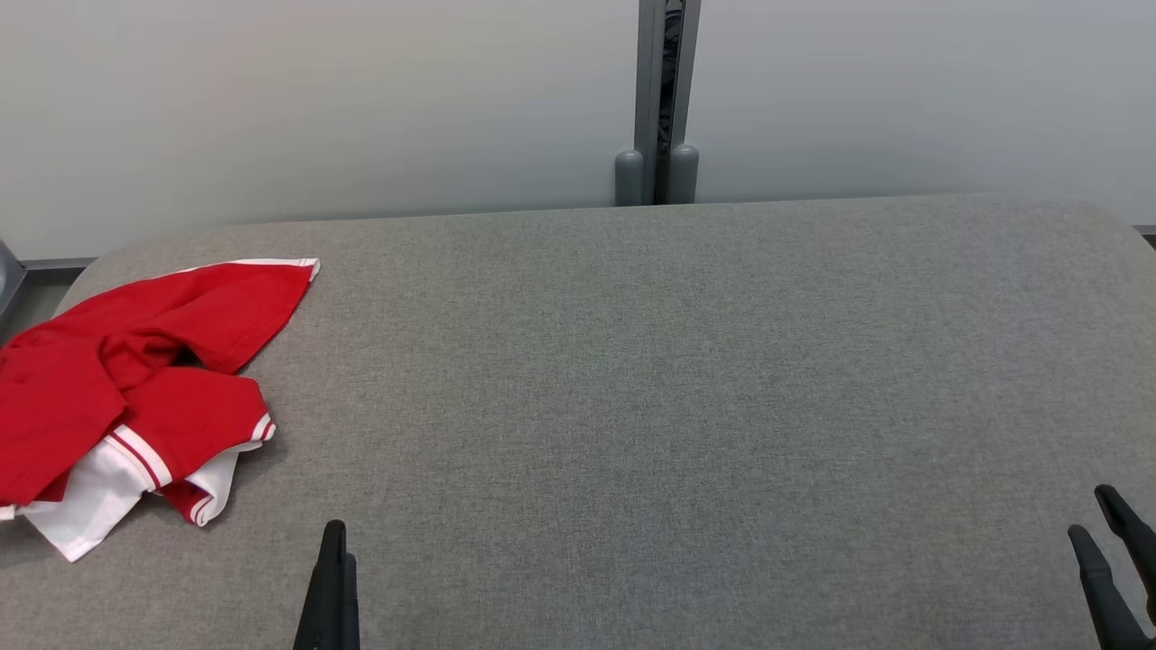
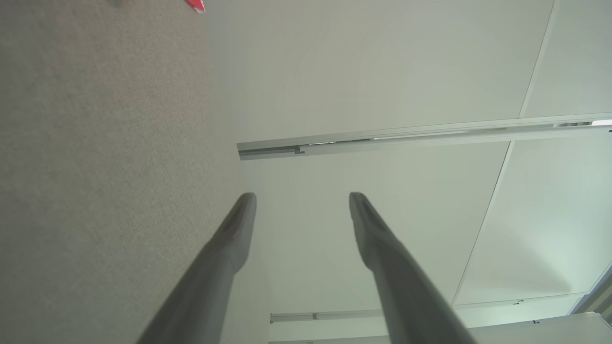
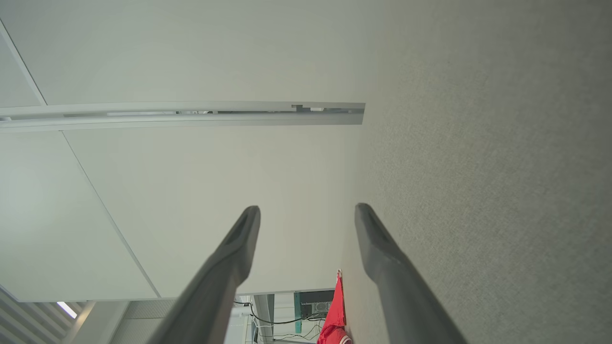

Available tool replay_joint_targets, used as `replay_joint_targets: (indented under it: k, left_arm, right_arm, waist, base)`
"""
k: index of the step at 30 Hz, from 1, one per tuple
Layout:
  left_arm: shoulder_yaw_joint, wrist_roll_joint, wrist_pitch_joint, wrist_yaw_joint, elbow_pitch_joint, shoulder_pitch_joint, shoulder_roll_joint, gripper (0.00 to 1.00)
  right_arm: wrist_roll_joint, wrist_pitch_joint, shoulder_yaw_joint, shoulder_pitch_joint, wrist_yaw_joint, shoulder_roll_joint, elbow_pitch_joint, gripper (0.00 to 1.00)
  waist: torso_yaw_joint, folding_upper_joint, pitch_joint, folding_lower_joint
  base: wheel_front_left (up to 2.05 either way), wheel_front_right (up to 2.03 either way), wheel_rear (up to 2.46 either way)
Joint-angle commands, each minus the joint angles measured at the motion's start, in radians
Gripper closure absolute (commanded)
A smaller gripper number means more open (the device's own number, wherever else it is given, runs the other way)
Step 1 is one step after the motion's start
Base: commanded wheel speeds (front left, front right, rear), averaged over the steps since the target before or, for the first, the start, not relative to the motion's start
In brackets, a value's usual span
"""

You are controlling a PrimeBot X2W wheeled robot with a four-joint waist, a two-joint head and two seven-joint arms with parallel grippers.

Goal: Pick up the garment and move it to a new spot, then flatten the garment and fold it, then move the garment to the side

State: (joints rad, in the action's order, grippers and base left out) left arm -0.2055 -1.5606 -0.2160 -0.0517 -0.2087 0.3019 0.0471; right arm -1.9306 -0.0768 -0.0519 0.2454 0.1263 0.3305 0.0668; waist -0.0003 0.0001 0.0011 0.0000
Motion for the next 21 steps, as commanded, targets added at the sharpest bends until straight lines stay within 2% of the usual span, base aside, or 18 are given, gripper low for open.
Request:
replay_joint_targets:
  k: [1,11,15,21]
  left_arm:
    - [0.006,0.0,0.001,-0.008,-0.005,-0.037,0.002,0.0]
    - [0.018,0.037,-0.009,-0.019,0.04,-0.118,0.017,0.0]
    - [0.037,0.117,-0.013,-0.022,0.056,-0.147,0.026,0.0]
    - [0.075,0.307,-0.016,-0.028,0.056,-0.182,0.022,0.0]
  right_arm:
    - [0.017,0.014,-0.004,-0.029,0.002,0.011,0.008,0.0]
    - [0.145,0.06,0.012,-0.084,0.003,-0.011,-0.009,0.0]
    - [0.259,0.077,0.008,-0.106,0.003,-0.021,0.002,0.0]
    - [0.47,0.101,0.017,-0.135,0.003,-0.038,0.032,0.0]
  waist:
    - [0.0,-0.0001,0.0,0.0]
    - [-0.001,-0.0001,0.003,0.0]
    - [-0.002,-0.0001,0.004,0.0]
    - [-0.001,-0.0001,0.005,0.0]
  base:
    - [0.0,0.0,0.0]
    - [0.0,0.0,0.0]
    - [0.0,0.0,0.0]
    - [0.0,0.0,0.0]
